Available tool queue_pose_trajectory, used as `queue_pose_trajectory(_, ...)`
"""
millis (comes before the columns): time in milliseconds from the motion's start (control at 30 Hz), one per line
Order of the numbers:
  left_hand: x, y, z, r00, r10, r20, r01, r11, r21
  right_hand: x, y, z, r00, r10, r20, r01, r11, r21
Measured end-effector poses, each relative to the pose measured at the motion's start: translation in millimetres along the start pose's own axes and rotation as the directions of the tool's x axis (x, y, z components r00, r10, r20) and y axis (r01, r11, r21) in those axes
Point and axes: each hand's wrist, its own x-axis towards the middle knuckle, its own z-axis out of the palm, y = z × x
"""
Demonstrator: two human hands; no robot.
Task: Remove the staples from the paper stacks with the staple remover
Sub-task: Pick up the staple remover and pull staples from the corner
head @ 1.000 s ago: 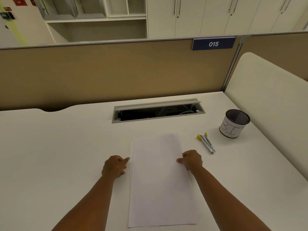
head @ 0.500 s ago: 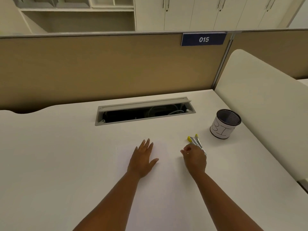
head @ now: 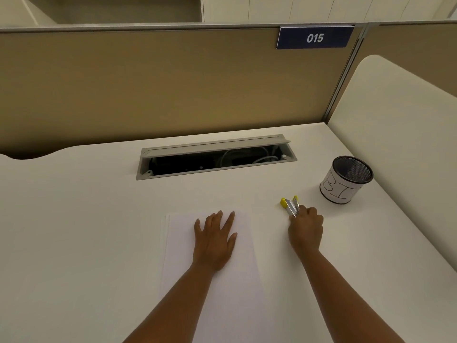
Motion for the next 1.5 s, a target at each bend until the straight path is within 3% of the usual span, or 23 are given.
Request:
queue_pose_trajectory(167,-2.3,3.3,3.1,0.999,-0.026,-0.018,0.026,1.000,-0.009,-1.1,-8.2,4.7,0.996,-0.071,-0.045,0.073,0.996,0.047)
queue_pose_trajectory(267,-4.4,4.4,3.7,0.998,-0.046,-0.030,0.046,0.999,-0.021,-6.1,-20.6,0.9,0.999,-0.007,-0.041,0.022,0.929,0.369)
queue_pose_trajectory(333,-5.1,5.6,3.2,0.998,-0.063,-0.028,0.063,0.998,-0.017,-9.1,-30.3,-4.3,0.992,0.080,0.098,-0.125,0.741,0.660)
queue_pose_trajectory(400,-4.7,6.6,0.5,0.997,-0.078,-0.011,0.077,0.997,-0.021,-14.5,-37.9,-10.9,0.948,0.072,0.311,-0.310,0.437,0.845)
queue_pose_trajectory(467,-3.2,9.0,-3.6,0.997,-0.077,-0.019,0.076,0.996,-0.054,-20.5,-43.5,-18.0,0.882,-0.033,0.470,-0.462,0.137,0.876)
queue_pose_trajectory(533,-1.5,14.2,-10.9,0.989,-0.095,-0.113,0.067,0.970,-0.234,-24.6,-48.1,-23.2,0.844,-0.125,0.521,-0.528,-0.024,0.849)
queue_pose_trajectory(567,-0.9,18.4,-17.4,0.977,-0.148,-0.156,0.067,0.899,-0.432,-26.2,-50.4,-24.2,0.837,-0.151,0.526,-0.540,-0.076,0.838)
queue_pose_trajectory(600,-0.4,23.2,-25.3,0.964,-0.221,-0.146,0.071,0.746,-0.662,-27.4,-52.6,-24.2,0.834,-0.166,0.526,-0.546,-0.113,0.830)
queue_pose_trajectory(667,-0.5,33.5,-41.6,0.959,-0.284,0.012,0.104,0.311,-0.945,-31.1,-56.6,-23.6,0.833,-0.185,0.521,-0.549,-0.158,0.821)
queue_pose_trajectory(700,0.2,36.7,-47.0,0.959,-0.275,0.074,0.123,0.165,-0.979,-33.5,-58.3,-22.7,0.836,-0.190,0.516,-0.544,-0.158,0.824)
queue_pose_trajectory(733,1.0,38.3,-50.5,0.959,-0.261,0.107,0.135,0.092,-0.987,-36.1,-60.2,-21.8,0.840,-0.193,0.508,-0.535,-0.139,0.833)
queue_pose_trajectory(933,-1.6,35.5,-57.1,0.941,-0.320,0.107,0.073,-0.116,-0.991,-45.6,-62.0,-17.7,0.844,-0.271,0.464,-0.468,0.053,0.882)
queue_pose_trajectory(1033,-2.0,27.9,-60.4,0.946,-0.320,0.050,0.027,-0.076,-0.997,-46.4,-60.5,-16.3,0.858,-0.274,0.435,-0.413,0.134,0.901)
queue_pose_trajectory(1067,-1.7,24.9,-61.9,0.943,-0.331,0.037,0.020,-0.056,-0.998,-47.2,-60.0,-16.4,0.888,-0.236,0.396,-0.352,0.206,0.913)
queue_pose_trajectory(1133,0.1,18.9,-62.9,0.934,-0.356,0.018,0.017,-0.008,-1.000,-47.9,-56.7,-17.0,0.954,-0.226,0.196,-0.060,0.497,0.865)
queue_pose_trajectory(1167,1.0,16.0,-62.9,0.934,-0.356,0.008,0.016,0.020,-1.000,-47.8,-54.7,-16.4,0.950,-0.303,0.076,0.148,0.651,0.745)
queue_pose_trajectory(1200,1.7,14.2,-62.6,0.939,-0.345,-0.002,0.015,0.045,-0.999,-48.1,-53.5,-15.8,0.909,-0.416,-0.015,0.345,0.732,0.588)
queue_pose_trajectory(1267,2.6,13.9,-61.7,0.952,-0.305,-0.018,0.010,0.091,-0.996,-49.7,-56.3,-13.5,0.804,-0.590,-0.070,0.569,0.730,0.380)
queue_pose_trajectory(1333,5.1,15.2,-61.0,0.964,-0.266,-0.020,0.014,0.125,-0.992,-52.4,-62.2,-10.2,0.784,-0.614,-0.093,0.602,0.714,0.357)
queue_pose_trajectory(1400,6.9,13.9,-60.1,0.972,-0.235,-0.007,0.022,0.119,-0.993,-51.9,-65.0,-8.2,0.817,-0.568,-0.096,0.546,0.710,0.444)
queue_pose_trajectory(1467,6.4,6.4,-57.7,0.968,-0.250,-0.004,0.034,0.148,-0.988,-48.3,-64.2,-8.8,0.855,-0.518,0.032,0.403,0.703,0.586)
queue_pose_trajectory(1500,5.9,-0.7,-55.5,0.960,-0.277,-0.027,0.037,0.222,-0.974,-46.3,-63.2,-9.7,0.850,-0.511,0.127,0.313,0.685,0.658)
